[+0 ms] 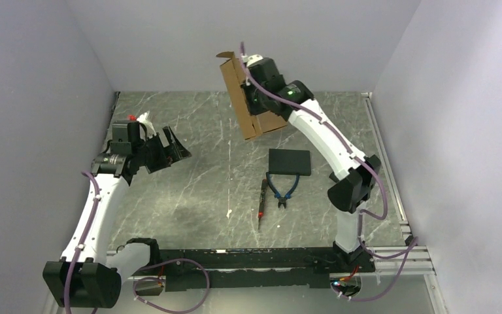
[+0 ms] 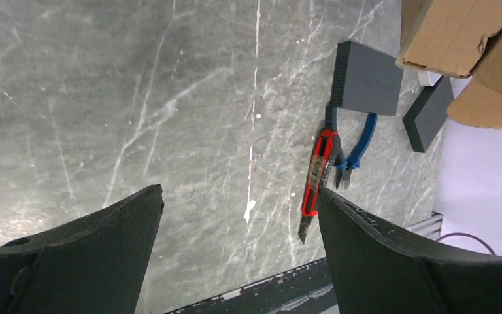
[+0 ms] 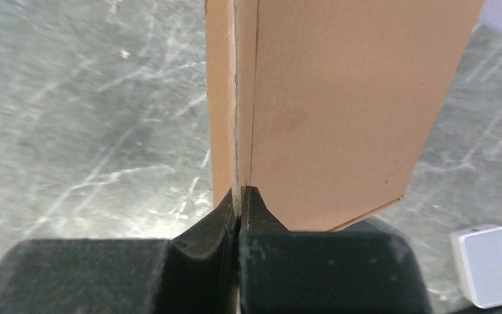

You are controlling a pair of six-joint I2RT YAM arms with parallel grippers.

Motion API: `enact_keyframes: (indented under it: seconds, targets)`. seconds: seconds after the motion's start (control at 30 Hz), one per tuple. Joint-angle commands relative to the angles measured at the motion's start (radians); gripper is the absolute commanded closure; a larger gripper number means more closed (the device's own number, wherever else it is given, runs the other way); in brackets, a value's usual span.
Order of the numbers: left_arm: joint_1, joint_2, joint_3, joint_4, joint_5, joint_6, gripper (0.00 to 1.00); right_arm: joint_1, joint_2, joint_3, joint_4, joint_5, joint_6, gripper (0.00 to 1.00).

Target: Unpack the express box

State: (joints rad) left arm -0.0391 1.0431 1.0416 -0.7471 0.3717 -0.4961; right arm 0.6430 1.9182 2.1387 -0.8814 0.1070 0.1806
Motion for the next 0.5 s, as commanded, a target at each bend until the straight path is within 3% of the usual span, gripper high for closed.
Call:
enact_keyframes:
  seconds: [0.0, 0.13, 0.27, 0.47]
  targets:
    - [-0.002, -0.045, -0.047, 0.066, 0.069, -0.07, 0.08, 0.149, 0.102, 0.1, -0.131, 0.258, -0.13, 1.0]
    - [-0.002, -0.077, -0.058, 0.035, 0.012, -0.095, 0.08, 0.288, 0.206, 0.128, -0.141, 0.506, -0.15, 1.0]
    - [-0.002, -0.168, -0.03, -0.062, -0.187, -0.125, 0.11, 0.397, 0.297, 0.105, -0.124, 0.674, -0.112, 1.0]
    - [-0.001, -0.473, -0.07, -0.145, -0.465, -0.224, 0.15, 0.51, 0.306, -0.013, -0.003, 0.734, -0.121, 1.0]
